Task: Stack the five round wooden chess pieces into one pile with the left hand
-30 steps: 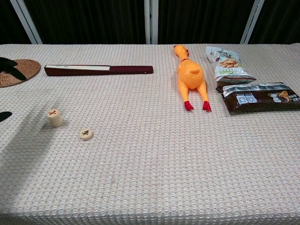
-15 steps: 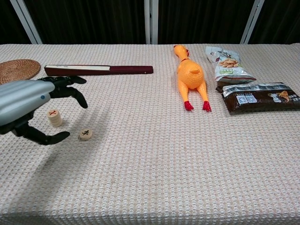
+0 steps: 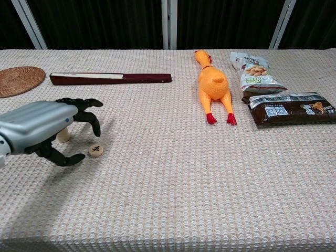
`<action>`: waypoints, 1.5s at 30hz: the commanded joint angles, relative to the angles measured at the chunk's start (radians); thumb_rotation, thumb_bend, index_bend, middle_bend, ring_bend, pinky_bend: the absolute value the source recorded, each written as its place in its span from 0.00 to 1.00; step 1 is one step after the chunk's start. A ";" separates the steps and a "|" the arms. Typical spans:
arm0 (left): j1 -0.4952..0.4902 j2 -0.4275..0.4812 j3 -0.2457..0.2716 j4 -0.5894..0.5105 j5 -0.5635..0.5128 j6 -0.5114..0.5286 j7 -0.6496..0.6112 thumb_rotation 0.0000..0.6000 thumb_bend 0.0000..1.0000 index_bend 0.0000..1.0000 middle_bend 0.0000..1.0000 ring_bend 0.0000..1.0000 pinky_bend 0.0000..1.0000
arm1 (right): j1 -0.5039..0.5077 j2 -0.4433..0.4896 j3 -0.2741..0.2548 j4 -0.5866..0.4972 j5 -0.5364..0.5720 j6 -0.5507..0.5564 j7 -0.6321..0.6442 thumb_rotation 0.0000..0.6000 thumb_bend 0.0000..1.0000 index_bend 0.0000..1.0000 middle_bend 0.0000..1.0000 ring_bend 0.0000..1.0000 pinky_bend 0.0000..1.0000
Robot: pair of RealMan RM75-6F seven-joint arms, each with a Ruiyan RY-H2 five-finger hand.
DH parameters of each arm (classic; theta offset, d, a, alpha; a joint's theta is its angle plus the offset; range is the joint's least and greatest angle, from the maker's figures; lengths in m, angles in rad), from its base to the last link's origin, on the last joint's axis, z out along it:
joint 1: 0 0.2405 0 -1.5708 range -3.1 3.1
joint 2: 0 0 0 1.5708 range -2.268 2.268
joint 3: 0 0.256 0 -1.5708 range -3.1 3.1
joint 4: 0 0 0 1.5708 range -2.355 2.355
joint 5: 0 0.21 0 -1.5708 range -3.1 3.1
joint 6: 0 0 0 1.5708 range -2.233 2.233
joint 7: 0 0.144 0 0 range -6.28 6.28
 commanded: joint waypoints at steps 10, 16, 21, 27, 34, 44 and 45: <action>-0.010 -0.015 -0.004 0.028 -0.007 -0.026 -0.061 1.00 0.30 0.40 0.00 0.00 0.00 | 0.001 -0.001 0.003 -0.002 0.006 -0.003 0.005 1.00 0.27 0.00 0.00 0.00 0.00; -0.014 -0.024 -0.009 0.037 -0.017 -0.033 -0.074 1.00 0.30 0.42 0.00 0.00 0.00 | 0.001 0.000 0.002 -0.001 0.005 -0.006 0.005 1.00 0.27 0.00 0.00 0.00 0.00; -0.017 -0.027 -0.010 0.041 -0.017 -0.035 -0.081 1.00 0.30 0.44 0.00 0.00 0.00 | 0.000 0.001 0.003 -0.001 0.006 -0.006 0.008 1.00 0.27 0.00 0.00 0.00 0.00; -0.018 -0.033 -0.012 0.044 -0.022 -0.032 -0.091 1.00 0.30 0.47 0.00 0.00 0.00 | 0.000 0.002 0.002 0.000 0.004 -0.006 0.008 1.00 0.27 0.00 0.00 0.00 0.00; -0.014 -0.033 -0.013 0.043 -0.023 -0.020 -0.096 1.00 0.28 0.49 0.00 0.00 0.00 | 0.000 0.001 0.001 0.000 0.003 -0.006 0.007 1.00 0.27 0.00 0.00 0.00 0.00; 0.020 0.063 -0.022 -0.094 0.007 0.080 -0.062 1.00 0.28 0.50 0.00 0.00 0.00 | 0.004 -0.002 -0.001 -0.001 0.000 -0.015 -0.005 1.00 0.27 0.00 0.00 0.00 0.00; 0.025 0.078 -0.024 -0.111 0.006 0.092 -0.055 1.00 0.28 0.49 0.00 0.00 0.00 | 0.005 -0.002 -0.002 -0.002 -0.001 -0.017 -0.008 1.00 0.27 0.00 0.00 0.00 0.00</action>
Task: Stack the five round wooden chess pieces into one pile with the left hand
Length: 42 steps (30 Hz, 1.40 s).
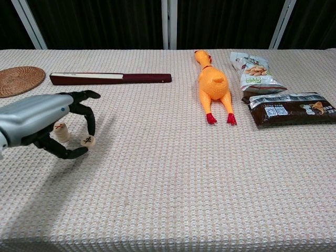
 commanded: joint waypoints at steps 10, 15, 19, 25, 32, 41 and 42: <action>0.052 0.161 -0.018 -0.127 -0.106 0.058 0.026 1.00 0.29 0.47 0.00 0.00 0.00 | 0.007 -0.010 -0.010 -0.010 -0.015 -0.012 -0.043 1.00 0.27 0.00 0.00 0.00 0.00; 0.047 0.156 -0.025 -0.099 -0.111 0.042 -0.005 1.00 0.29 0.46 0.00 0.00 0.00 | 0.009 -0.014 -0.011 -0.012 -0.015 -0.016 -0.054 1.00 0.27 0.00 0.00 0.00 0.00; 0.035 0.141 -0.034 -0.076 -0.112 0.026 -0.020 1.00 0.29 0.46 0.00 0.00 0.00 | 0.011 -0.016 -0.012 -0.013 -0.015 -0.019 -0.060 1.00 0.27 0.00 0.00 0.00 0.00; 0.018 0.115 -0.044 -0.044 -0.130 -0.002 -0.038 1.00 0.29 0.46 0.00 0.00 0.00 | 0.014 -0.016 -0.011 -0.011 -0.010 -0.026 -0.060 1.00 0.27 0.00 0.00 0.00 0.00; 0.013 0.110 -0.049 -0.031 -0.134 0.000 -0.044 1.00 0.29 0.46 0.00 0.00 0.00 | 0.014 -0.016 -0.013 -0.011 -0.015 -0.024 -0.060 1.00 0.27 0.00 0.00 0.00 0.00; 0.005 0.115 -0.050 -0.034 -0.142 -0.004 -0.043 1.00 0.29 0.46 0.00 0.00 0.00 | 0.015 -0.017 -0.014 -0.014 -0.013 -0.028 -0.065 1.00 0.27 0.00 0.00 0.00 0.00; 0.004 0.113 -0.050 -0.032 -0.145 -0.007 -0.043 1.00 0.29 0.46 0.00 0.00 0.00 | 0.016 -0.016 -0.014 -0.014 -0.012 -0.028 -0.065 1.00 0.27 0.00 0.00 0.00 0.00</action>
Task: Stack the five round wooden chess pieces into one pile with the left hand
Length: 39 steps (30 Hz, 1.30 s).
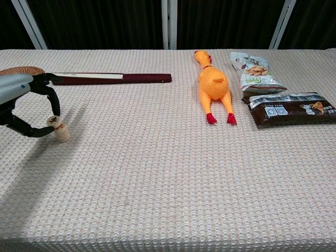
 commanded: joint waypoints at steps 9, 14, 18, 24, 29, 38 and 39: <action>-0.015 -0.011 0.000 0.014 -0.019 -0.017 0.004 1.00 0.29 0.45 0.00 0.00 0.00 | 0.002 0.002 0.001 -0.001 0.008 -0.007 0.000 1.00 0.27 0.00 0.00 0.00 0.00; -0.016 -0.005 0.004 0.010 -0.020 -0.018 0.000 1.00 0.29 0.44 0.00 0.00 0.00 | 0.002 0.003 0.000 -0.003 0.008 -0.007 0.000 1.00 0.27 0.00 0.00 0.00 0.00; -0.014 -0.006 0.006 0.011 -0.012 -0.014 -0.009 1.00 0.29 0.41 0.00 0.00 0.00 | 0.002 0.003 0.000 -0.003 0.008 -0.006 -0.001 1.00 0.27 0.00 0.00 0.00 0.00; -0.011 -0.005 0.007 0.010 0.006 -0.005 -0.026 1.00 0.29 0.35 0.00 0.00 0.00 | 0.002 0.002 0.001 -0.004 0.011 -0.007 -0.004 1.00 0.27 0.00 0.00 0.00 0.00; 0.011 0.035 0.024 -0.051 0.049 0.043 -0.016 1.00 0.29 0.29 0.00 0.00 0.00 | 0.003 0.003 0.001 -0.004 0.011 -0.009 -0.004 1.00 0.27 0.00 0.00 0.00 0.00; 0.161 0.193 0.118 -0.107 0.242 0.262 -0.088 1.00 0.28 0.16 0.00 0.00 0.00 | 0.012 0.000 -0.001 -0.007 0.010 -0.024 -0.016 1.00 0.27 0.00 0.00 0.00 0.00; 0.179 0.215 0.126 -0.078 0.267 0.288 -0.103 1.00 0.28 0.14 0.00 0.00 0.00 | 0.014 -0.004 -0.001 -0.006 0.009 -0.027 -0.026 1.00 0.27 0.00 0.00 0.00 0.00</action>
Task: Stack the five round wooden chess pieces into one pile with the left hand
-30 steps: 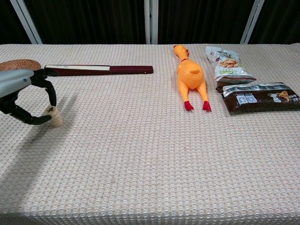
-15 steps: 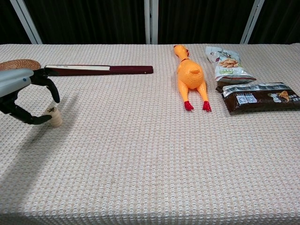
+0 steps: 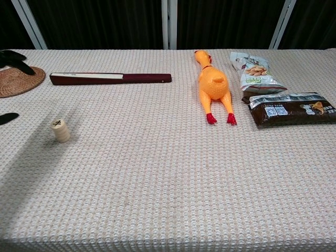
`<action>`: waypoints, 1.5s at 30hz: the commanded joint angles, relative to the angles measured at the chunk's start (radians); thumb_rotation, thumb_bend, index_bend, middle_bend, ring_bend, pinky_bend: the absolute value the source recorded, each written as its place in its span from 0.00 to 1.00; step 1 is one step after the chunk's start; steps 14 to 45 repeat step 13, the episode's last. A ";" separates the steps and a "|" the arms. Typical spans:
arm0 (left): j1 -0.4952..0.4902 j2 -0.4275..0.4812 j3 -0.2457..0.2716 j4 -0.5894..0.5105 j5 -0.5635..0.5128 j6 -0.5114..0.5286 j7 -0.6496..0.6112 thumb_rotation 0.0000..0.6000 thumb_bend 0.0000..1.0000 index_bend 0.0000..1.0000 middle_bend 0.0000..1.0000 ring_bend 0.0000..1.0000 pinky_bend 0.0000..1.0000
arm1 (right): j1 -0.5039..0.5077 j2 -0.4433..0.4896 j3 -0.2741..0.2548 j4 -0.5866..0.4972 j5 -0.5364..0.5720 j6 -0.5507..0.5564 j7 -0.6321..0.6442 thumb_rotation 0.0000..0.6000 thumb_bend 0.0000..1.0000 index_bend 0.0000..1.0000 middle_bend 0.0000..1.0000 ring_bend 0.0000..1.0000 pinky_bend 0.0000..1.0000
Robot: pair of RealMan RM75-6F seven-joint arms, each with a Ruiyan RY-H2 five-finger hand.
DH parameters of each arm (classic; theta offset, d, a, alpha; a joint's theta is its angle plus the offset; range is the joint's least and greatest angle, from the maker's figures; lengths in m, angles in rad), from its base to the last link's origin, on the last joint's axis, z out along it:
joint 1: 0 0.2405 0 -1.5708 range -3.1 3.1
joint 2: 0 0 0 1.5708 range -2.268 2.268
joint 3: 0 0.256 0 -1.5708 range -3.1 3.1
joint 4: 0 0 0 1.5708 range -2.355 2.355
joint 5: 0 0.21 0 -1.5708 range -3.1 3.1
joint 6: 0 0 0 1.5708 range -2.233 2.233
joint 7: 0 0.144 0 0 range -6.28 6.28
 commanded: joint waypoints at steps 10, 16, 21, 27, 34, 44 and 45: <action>0.132 0.157 0.058 0.209 0.145 0.111 -0.202 1.00 0.28 0.03 0.00 0.00 0.00 | 0.020 -0.045 -0.025 0.009 -0.062 -0.018 -0.128 1.00 0.27 0.00 0.00 0.00 0.00; 0.144 0.153 0.048 0.238 0.147 0.119 -0.224 1.00 0.28 0.03 0.00 0.00 0.00 | 0.024 -0.050 -0.029 0.006 -0.064 -0.028 -0.146 1.00 0.27 0.00 0.00 0.00 0.00; 0.144 0.153 0.048 0.238 0.147 0.119 -0.224 1.00 0.28 0.03 0.00 0.00 0.00 | 0.024 -0.050 -0.029 0.006 -0.064 -0.028 -0.146 1.00 0.27 0.00 0.00 0.00 0.00; 0.144 0.153 0.048 0.238 0.147 0.119 -0.224 1.00 0.28 0.03 0.00 0.00 0.00 | 0.024 -0.050 -0.029 0.006 -0.064 -0.028 -0.146 1.00 0.27 0.00 0.00 0.00 0.00; 0.144 0.153 0.048 0.238 0.147 0.119 -0.224 1.00 0.28 0.03 0.00 0.00 0.00 | 0.024 -0.050 -0.029 0.006 -0.064 -0.028 -0.146 1.00 0.27 0.00 0.00 0.00 0.00; 0.144 0.153 0.048 0.238 0.147 0.119 -0.224 1.00 0.28 0.03 0.00 0.00 0.00 | 0.024 -0.050 -0.029 0.006 -0.064 -0.028 -0.146 1.00 0.27 0.00 0.00 0.00 0.00; 0.144 0.153 0.048 0.238 0.147 0.119 -0.224 1.00 0.28 0.03 0.00 0.00 0.00 | 0.024 -0.050 -0.029 0.006 -0.064 -0.028 -0.146 1.00 0.27 0.00 0.00 0.00 0.00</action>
